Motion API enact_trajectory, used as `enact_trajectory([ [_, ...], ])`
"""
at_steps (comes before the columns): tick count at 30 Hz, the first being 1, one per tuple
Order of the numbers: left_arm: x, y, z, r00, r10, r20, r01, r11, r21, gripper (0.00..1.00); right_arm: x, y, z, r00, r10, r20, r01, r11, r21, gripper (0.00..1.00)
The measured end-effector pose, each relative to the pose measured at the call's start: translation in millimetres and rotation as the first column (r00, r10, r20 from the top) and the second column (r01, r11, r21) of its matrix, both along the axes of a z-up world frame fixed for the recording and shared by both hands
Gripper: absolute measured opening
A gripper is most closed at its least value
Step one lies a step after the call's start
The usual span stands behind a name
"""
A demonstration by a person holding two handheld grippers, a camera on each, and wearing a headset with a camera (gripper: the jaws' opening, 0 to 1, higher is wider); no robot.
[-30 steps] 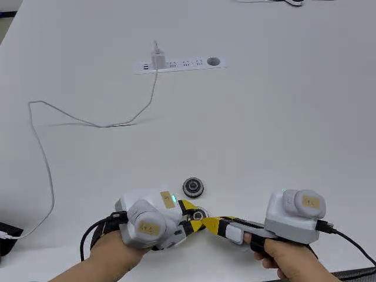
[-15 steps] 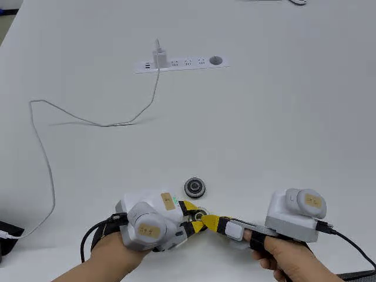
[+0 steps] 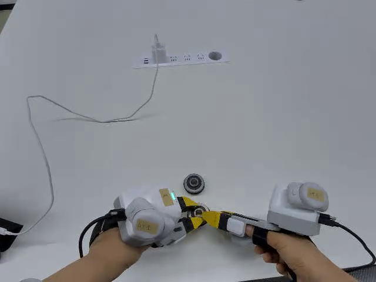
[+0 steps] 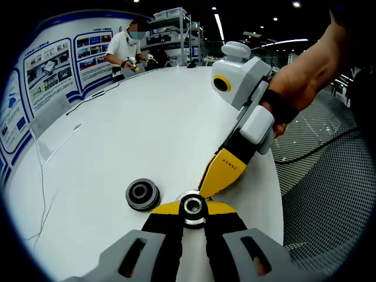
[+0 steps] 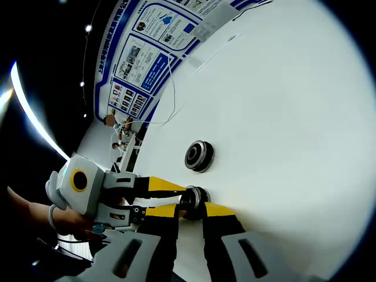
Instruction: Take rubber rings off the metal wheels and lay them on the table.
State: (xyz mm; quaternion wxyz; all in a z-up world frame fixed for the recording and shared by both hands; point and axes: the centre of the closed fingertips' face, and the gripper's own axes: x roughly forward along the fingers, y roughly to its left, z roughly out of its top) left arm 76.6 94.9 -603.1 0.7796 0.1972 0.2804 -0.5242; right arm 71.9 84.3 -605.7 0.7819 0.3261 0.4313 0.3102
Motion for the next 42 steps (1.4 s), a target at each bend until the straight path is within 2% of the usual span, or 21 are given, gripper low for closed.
enact_trajectory([
  [6,0.0,0.1,-0.3,1.000,0.005,-0.002,-0.005,1.000,-0.003,0.13,1.5,3.2,-5.1,1.000,0.007,-0.014,-0.007,1.000,0.014,0.17],
  [12,-0.4,0.1,-1.0,1.000,0.004,-0.002,-0.004,1.000,-0.004,0.13,3.2,1.9,-0.2,1.000,0.012,-0.001,-0.012,1.000,0.006,0.16],
  [18,-0.4,0.1,-1.1,1.000,0.004,-0.003,-0.004,1.000,-0.005,0.13,5.2,-3.6,-4.6,0.999,0.026,0.024,-0.026,0.999,-0.030,0.05],
  [37,-0.2,0.1,-1.0,1.000,0.004,-0.003,-0.004,1.000,-0.009,0.13,4.4,-3.6,-7.5,0.998,0.043,-0.050,-0.043,0.999,-0.005,0.05],
  [42,-0.1,0.1,-1.0,1.000,0.003,-0.002,-0.003,1.000,-0.008,0.13,5.3,-4.9,-5.9,0.998,0.047,-0.045,-0.047,0.999,-0.009,0.03],
])
